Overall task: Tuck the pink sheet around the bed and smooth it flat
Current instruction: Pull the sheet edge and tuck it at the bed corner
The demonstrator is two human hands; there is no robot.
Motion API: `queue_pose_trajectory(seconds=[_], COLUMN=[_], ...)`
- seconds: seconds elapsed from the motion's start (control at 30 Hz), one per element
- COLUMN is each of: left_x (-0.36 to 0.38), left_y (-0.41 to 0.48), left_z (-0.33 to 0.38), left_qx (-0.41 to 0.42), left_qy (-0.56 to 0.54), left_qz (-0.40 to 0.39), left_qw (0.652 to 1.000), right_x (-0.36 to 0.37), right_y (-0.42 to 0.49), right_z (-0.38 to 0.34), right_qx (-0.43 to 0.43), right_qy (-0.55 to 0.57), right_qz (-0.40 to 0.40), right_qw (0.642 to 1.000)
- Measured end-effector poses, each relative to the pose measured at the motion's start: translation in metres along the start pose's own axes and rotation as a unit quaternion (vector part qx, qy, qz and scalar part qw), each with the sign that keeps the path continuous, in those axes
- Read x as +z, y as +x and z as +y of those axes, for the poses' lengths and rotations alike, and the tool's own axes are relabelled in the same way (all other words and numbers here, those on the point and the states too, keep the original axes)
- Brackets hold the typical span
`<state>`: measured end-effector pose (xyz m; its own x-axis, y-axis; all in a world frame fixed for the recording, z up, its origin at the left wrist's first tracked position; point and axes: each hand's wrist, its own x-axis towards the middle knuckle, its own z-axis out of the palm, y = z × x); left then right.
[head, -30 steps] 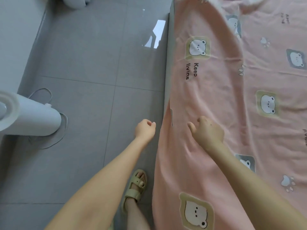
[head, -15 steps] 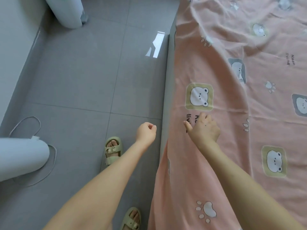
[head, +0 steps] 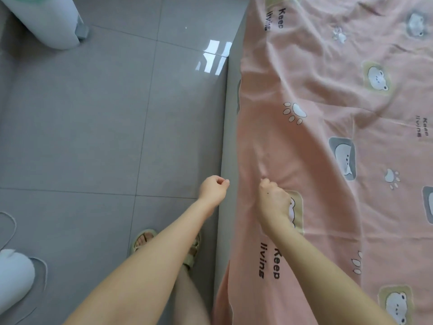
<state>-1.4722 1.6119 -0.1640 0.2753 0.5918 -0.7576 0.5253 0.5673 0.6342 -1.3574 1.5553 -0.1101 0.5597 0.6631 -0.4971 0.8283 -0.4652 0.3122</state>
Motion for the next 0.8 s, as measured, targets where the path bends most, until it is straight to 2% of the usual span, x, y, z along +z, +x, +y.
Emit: queue_pose_trajectory(seconds=[0.07, 0.17, 0.23, 0.33, 0.47, 0.53, 0.7, 0.8], left_x=[0.011, 0.029, 0.038, 0.05, 0.06, 0.058, 0.048, 0.047], left_y=[0.014, 0.031, 0.037, 0.04, 0.034, 0.031, 0.017, 0.008], left_z=[0.008, 0.019, 0.024, 0.03, 0.042, 0.051, 0.072, 0.08], left_qx=[-0.027, -0.105, -0.14, -0.107, -0.064, -0.033, -0.024, -0.035], left_qy=[-0.003, -0.098, -0.159, -0.188, -0.163, -0.144, -0.179, -0.162], left_qz=[-0.031, -0.103, -0.133, -0.15, -0.121, -0.111, -0.163, -0.152], left_qw=[0.999, 0.984, 0.968, 0.965, 0.977, 0.983, 0.97, 0.974], right_x=[-0.007, -0.021, -0.031, -0.046, -0.062, -0.072, -0.11, -0.125], right_y=[-0.002, -0.004, -0.005, -0.013, -0.033, -0.041, -0.062, -0.065], right_z=[0.01, 0.03, 0.041, 0.053, 0.053, 0.06, 0.105, 0.119], right_qx=[-0.031, -0.054, -0.051, -0.054, -0.068, -0.068, -0.081, -0.075], right_qy=[0.029, 0.095, 0.147, 0.244, 0.344, 0.407, 0.579, 0.612], right_qz=[0.01, 0.046, 0.036, -0.002, -0.039, -0.056, -0.127, -0.135], right_qw=[0.999, 0.993, 0.987, 0.968, 0.936, 0.909, 0.802, 0.776])
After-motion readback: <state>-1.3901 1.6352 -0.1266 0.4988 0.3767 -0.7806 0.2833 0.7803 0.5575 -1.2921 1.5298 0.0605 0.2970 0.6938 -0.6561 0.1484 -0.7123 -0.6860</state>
